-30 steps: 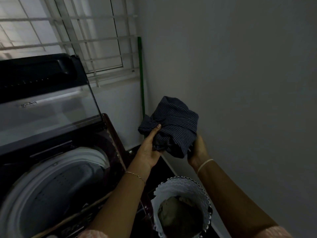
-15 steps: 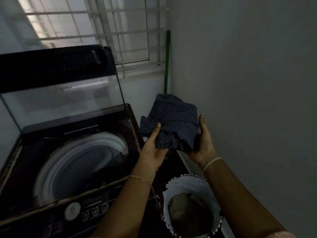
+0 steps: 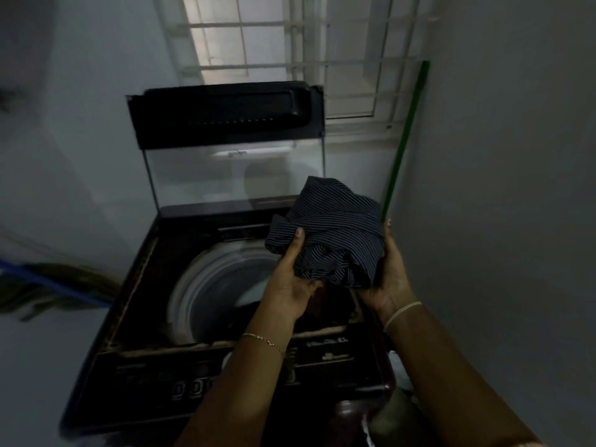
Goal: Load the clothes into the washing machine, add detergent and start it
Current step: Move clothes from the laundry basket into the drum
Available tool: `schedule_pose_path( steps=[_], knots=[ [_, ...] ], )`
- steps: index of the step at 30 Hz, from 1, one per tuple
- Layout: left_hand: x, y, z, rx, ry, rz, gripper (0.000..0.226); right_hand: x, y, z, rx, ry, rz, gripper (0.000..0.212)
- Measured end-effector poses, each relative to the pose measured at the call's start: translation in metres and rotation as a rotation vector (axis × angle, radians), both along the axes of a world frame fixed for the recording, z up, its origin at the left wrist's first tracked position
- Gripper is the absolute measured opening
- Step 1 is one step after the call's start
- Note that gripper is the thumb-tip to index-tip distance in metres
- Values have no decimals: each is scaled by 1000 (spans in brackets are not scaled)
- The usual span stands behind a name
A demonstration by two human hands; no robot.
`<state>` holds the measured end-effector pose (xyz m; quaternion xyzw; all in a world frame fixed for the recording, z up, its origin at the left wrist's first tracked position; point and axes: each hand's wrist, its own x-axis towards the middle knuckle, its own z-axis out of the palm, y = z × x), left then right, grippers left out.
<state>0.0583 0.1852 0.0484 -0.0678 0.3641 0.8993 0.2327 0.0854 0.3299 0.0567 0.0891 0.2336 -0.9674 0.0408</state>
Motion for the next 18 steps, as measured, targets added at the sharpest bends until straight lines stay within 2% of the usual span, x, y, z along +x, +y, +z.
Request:
schedule_pose_path(
  steps=[2, 6, 8, 15, 18],
  knots=[
    [-15, -30, 0, 9, 1, 18, 66, -16, -25, -2, 16, -17, 16, 74],
    [-46, -90, -4, 37, 59, -16, 91, -41, -75, -6, 42, -52, 41, 66],
    [-61, -114, -10, 74, 33, -3, 92, -49, -101, -5, 50, -51, 53, 63],
    [-86, -173, -28, -11, -88, 14, 52, -74, -149, -20, 78, -115, 115, 62],
    [-87, -190, -43, -94, -141, -5, 49, -84, -154, -34, 100, -175, 141, 59]
  ],
)
